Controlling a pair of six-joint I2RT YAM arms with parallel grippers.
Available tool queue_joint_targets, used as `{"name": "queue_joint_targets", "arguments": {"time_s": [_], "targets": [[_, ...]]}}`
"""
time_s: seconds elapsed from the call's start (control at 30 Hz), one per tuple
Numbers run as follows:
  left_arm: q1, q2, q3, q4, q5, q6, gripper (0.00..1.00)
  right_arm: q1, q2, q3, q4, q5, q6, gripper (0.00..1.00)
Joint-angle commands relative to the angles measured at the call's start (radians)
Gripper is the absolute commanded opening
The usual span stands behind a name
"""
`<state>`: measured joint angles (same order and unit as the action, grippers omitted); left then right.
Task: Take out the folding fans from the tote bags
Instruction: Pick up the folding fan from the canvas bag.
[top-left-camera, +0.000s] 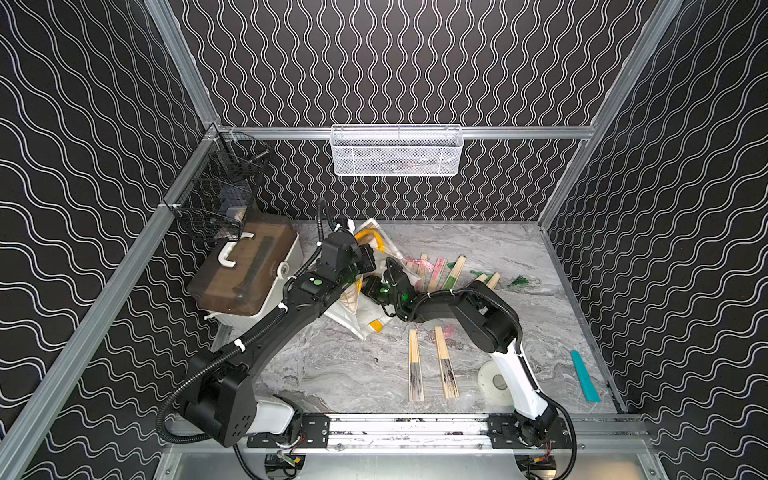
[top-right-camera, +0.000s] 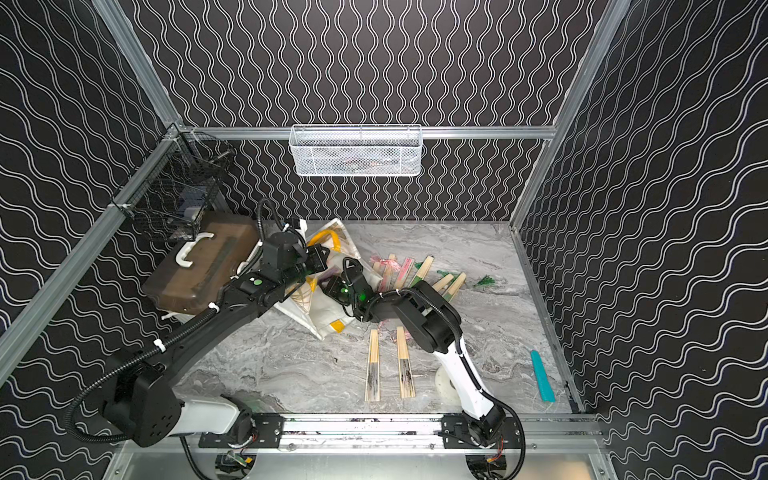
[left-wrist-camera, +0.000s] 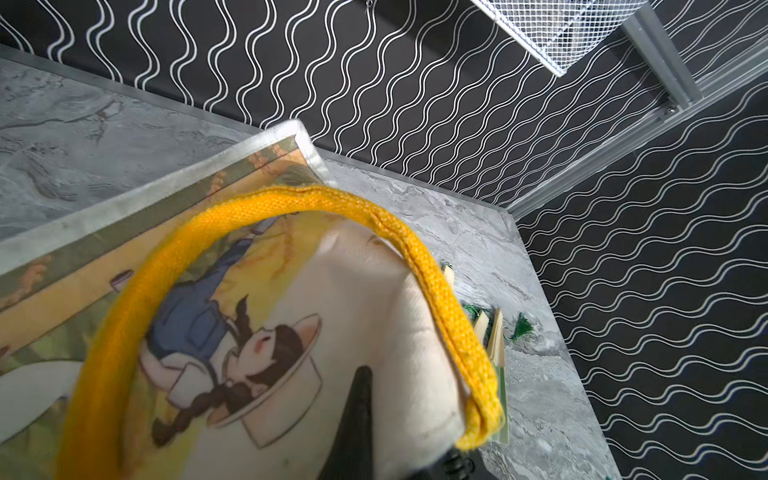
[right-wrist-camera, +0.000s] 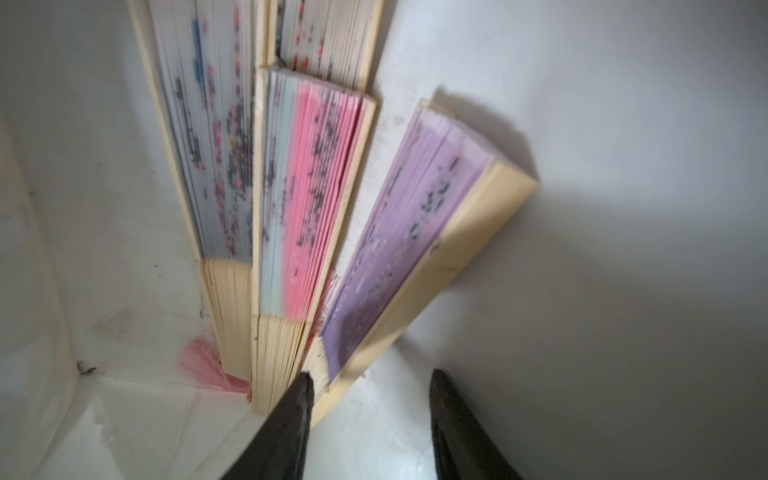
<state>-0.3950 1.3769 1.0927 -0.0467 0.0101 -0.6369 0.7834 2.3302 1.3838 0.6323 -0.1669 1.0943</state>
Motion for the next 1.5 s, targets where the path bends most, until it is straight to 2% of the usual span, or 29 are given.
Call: {"name": "queue_joint_targets", "arguments": {"time_s": [0.0, 0.13, 0.3, 0.53, 0.7, 0.83, 0.93, 1.07, 1.27, 1.47], "targets": [[-0.003, -0.008, 0.009, 0.044, 0.034, -0.024, 0.0, 0.001, -0.002, -0.013, -0.004, 0.022, 0.036, 0.47], [-0.003, -0.013, 0.002, 0.052, 0.04, -0.029, 0.0, -0.005, -0.014, -0.038, 0.033, 0.027, 0.052, 0.45], [-0.004, -0.015, -0.009, 0.062, 0.065, -0.045, 0.0, -0.023, -0.046, -0.105, 0.176, 0.033, 0.083, 0.41], [-0.02, -0.009, -0.032, 0.097, 0.15, -0.095, 0.0, -0.054, -0.03, -0.045, 0.105, 0.023, 0.097, 0.42], [-0.024, -0.013, -0.022, 0.067, 0.107, -0.068, 0.0, -0.055, -0.029, -0.047, 0.098, 0.025, 0.097, 0.41], [-0.022, -0.017, -0.007, 0.03, 0.046, -0.03, 0.0, -0.056, -0.058, -0.084, 0.11, 0.032, 0.086, 0.37], [-0.005, -0.014, 0.007, 0.0, -0.01, -0.001, 0.0, -0.056, -0.091, -0.12, 0.133, 0.022, 0.075, 0.31], [0.037, -0.013, 0.009, -0.004, -0.063, 0.017, 0.0, -0.056, -0.155, -0.175, 0.159, 0.005, 0.05, 0.29], [0.061, -0.006, 0.016, 0.005, -0.066, 0.02, 0.0, -0.055, -0.222, -0.196, 0.137, -0.006, -0.011, 0.28], [0.061, 0.001, 0.019, 0.01, -0.05, 0.012, 0.0, -0.056, -0.198, -0.172, 0.156, -0.042, -0.022, 0.16]]}}
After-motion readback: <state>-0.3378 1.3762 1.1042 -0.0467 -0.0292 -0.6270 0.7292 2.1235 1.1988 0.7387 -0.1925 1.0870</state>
